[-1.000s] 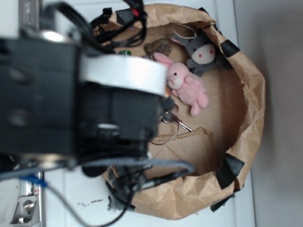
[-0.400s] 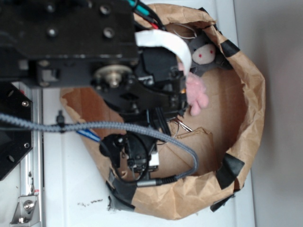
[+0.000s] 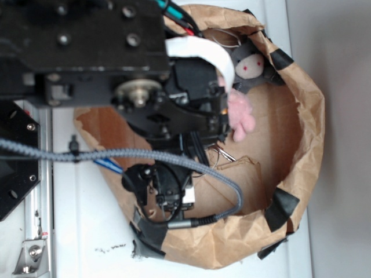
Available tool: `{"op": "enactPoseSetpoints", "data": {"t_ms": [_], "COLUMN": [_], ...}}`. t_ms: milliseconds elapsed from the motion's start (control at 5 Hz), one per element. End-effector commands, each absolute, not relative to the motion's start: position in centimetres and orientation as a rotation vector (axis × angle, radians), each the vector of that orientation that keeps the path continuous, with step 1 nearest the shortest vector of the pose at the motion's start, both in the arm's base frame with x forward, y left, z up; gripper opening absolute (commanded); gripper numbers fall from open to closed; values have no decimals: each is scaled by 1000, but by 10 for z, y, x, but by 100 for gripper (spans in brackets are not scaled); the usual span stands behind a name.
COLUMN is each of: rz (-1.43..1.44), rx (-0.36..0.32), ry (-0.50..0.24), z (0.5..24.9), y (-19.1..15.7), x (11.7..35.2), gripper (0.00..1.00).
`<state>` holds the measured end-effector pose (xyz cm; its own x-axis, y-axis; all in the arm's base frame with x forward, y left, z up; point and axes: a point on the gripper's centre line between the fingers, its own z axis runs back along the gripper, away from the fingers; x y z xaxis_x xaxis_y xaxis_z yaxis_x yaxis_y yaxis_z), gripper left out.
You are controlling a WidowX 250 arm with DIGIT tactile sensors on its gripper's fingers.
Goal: Grab the silver keys.
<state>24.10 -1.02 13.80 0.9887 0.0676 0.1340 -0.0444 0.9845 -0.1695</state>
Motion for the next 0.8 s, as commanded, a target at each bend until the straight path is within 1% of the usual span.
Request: {"op": "enactPoseSetpoints", "data": {"t_ms": [0,200,400,600], "rz": [154,182,227,188], "rx": [-141,-162,-194,-170], "ry": [-195,-211,-224,-225], "z": [112,102,98,92], "y": [4,14,19,5], "x": [277,288,283,271], "gripper": [100,100,100,100]}}
